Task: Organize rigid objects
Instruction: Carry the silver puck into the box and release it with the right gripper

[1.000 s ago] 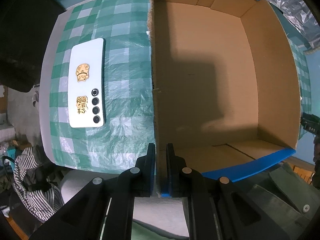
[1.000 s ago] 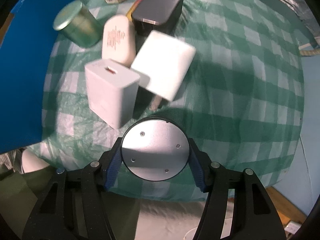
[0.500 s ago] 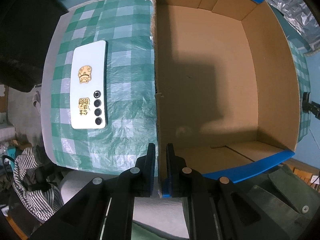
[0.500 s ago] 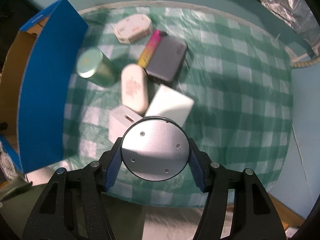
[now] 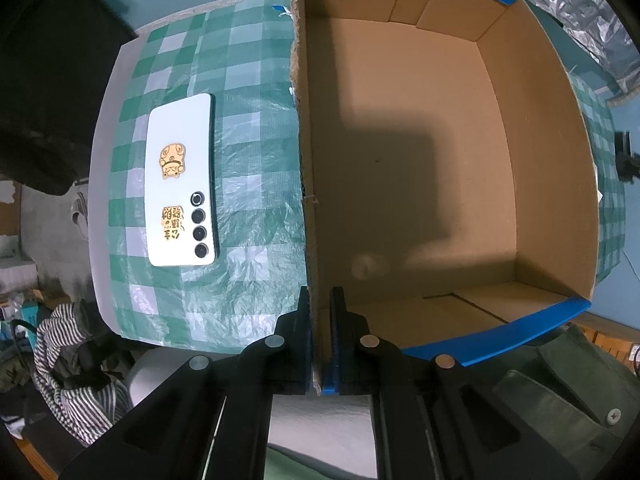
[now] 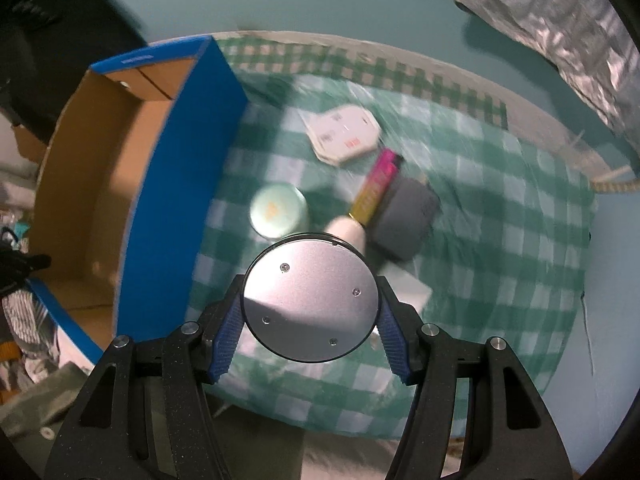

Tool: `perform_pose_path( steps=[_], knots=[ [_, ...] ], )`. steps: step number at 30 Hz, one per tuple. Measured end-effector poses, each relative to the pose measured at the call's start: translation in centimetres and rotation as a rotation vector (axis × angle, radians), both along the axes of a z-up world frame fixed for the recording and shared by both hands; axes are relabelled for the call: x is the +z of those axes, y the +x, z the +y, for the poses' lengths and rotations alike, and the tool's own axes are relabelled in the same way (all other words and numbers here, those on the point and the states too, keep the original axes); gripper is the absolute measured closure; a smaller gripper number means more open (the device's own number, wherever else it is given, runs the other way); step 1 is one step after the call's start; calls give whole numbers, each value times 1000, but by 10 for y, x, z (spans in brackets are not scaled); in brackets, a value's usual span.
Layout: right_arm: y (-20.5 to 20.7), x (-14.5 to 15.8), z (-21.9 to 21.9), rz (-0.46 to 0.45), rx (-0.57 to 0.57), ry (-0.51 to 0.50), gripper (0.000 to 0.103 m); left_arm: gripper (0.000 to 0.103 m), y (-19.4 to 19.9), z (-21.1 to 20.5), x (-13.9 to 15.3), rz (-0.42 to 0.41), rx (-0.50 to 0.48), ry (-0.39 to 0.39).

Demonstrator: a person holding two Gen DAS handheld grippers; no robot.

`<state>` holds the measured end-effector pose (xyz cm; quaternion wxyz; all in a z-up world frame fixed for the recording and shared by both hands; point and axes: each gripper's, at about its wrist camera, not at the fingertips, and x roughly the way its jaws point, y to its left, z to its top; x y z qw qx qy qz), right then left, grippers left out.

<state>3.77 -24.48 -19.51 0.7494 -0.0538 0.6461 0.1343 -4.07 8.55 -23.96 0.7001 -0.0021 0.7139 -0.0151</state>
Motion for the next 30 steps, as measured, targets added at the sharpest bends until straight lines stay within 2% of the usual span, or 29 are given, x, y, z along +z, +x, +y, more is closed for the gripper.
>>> perform_pose_path(
  steps=[9, 18, 23, 30],
  knots=[
    [24, 27, 52, -43, 113, 28, 41, 96, 0, 2, 0, 3, 9, -6],
    [41, 37, 107, -66, 241, 38, 41, 96, 2, 3, -2, 12, 22, -10],
    [48, 32, 138, -57, 311, 43, 41, 96, 2, 5, -3, 17, 33, -12],
    [46, 8, 169, -10, 392, 22, 41, 96, 3, 9, -4, 20, 49, -16]
  ],
)
